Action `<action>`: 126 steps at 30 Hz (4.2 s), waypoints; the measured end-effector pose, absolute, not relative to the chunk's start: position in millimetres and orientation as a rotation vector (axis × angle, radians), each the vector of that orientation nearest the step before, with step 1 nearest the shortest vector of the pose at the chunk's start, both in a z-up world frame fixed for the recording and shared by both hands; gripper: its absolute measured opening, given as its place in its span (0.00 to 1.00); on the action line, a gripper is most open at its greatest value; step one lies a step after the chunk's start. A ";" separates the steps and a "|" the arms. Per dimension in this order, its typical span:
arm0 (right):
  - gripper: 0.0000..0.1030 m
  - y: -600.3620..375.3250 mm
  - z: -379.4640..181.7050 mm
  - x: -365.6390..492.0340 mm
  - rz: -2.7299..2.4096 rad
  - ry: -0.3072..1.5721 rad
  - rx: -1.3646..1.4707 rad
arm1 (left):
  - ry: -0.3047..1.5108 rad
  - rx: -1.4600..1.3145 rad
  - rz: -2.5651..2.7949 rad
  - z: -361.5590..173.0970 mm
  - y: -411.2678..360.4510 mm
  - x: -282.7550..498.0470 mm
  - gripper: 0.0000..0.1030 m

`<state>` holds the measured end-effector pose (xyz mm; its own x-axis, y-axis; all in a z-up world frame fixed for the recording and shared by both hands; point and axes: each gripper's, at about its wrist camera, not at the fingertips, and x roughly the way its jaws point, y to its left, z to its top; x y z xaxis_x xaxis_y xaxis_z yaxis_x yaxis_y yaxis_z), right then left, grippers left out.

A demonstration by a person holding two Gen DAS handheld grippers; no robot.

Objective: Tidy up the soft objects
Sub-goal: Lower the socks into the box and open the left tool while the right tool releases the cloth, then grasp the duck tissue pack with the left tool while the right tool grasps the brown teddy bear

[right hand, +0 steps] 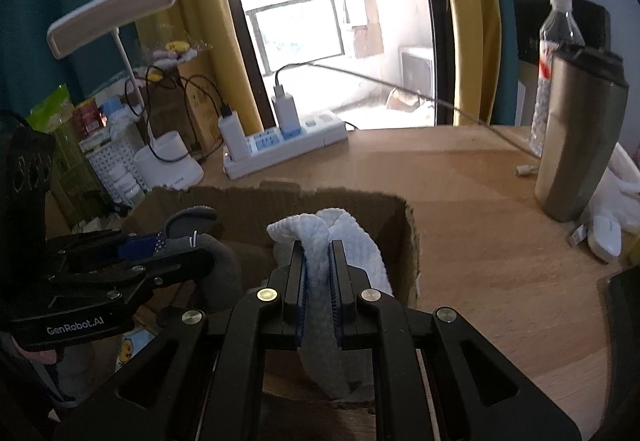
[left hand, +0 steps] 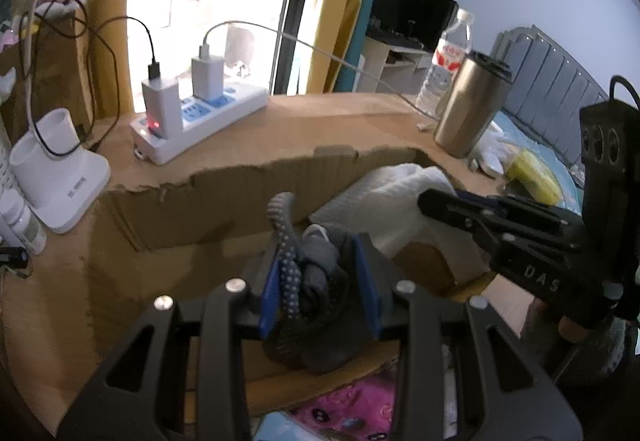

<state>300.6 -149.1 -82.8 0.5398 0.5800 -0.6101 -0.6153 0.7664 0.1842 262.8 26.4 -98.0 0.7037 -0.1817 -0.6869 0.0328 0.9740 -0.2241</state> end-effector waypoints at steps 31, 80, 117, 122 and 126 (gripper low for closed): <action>0.41 -159.8 -68.5 278.4 0.681 0.721 -0.047 | 0.798 -0.172 -0.055 -88.6 22.7 240.3 0.52; 0.54 -185.4 -59.3 178.9 0.641 0.679 -0.084 | 0.702 -0.247 -0.019 -82.4 29.1 130.0 0.78; 0.54 -191.9 -122.6 203.3 0.591 0.860 -0.056 | 0.848 -0.227 0.182 -137.0 52.4 140.4 0.78; 0.54 -190.8 -124.3 203.6 0.600 0.866 -0.061 | 0.849 -0.229 0.176 -136.9 49.8 143.1 0.78; 0.54 -190.5 -125.2 203.7 0.604 0.871 -0.061 | 0.862 -0.211 0.178 -140.1 45.4 150.5 0.78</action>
<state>203.7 -190.5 -125.2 0.4892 0.4725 -0.7331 -0.5211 0.8324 0.1888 150.5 45.4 -140.1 0.6384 0.0700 -0.7665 -0.2396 0.9644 -0.1115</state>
